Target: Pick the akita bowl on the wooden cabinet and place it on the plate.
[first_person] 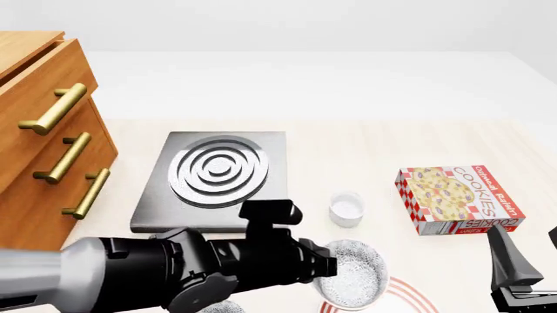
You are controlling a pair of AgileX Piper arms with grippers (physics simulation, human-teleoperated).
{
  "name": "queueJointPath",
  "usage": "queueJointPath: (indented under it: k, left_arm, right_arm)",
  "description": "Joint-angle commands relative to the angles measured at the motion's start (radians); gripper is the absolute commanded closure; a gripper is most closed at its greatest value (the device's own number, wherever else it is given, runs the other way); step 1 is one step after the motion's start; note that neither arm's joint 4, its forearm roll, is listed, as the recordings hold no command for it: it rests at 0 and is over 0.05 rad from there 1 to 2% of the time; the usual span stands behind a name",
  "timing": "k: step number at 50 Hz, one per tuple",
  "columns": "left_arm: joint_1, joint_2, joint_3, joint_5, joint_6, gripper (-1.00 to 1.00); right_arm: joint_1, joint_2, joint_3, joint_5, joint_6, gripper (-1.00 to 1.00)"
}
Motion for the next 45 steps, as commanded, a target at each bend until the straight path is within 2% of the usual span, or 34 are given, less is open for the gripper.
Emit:
queueJointPath:
  k: [1,45]
  left_arm:
    - [-0.001,0.02,-0.009,-0.017,-0.001,1.0]
    - [-0.029,0.09,-0.012,-0.059,-0.024,1.0]
  right_arm:
    - [0.0,0.0,0.0,0.0,0.0,-1.0]
    - [0.0,0.0,0.0,0.0,0.0,-1.0]
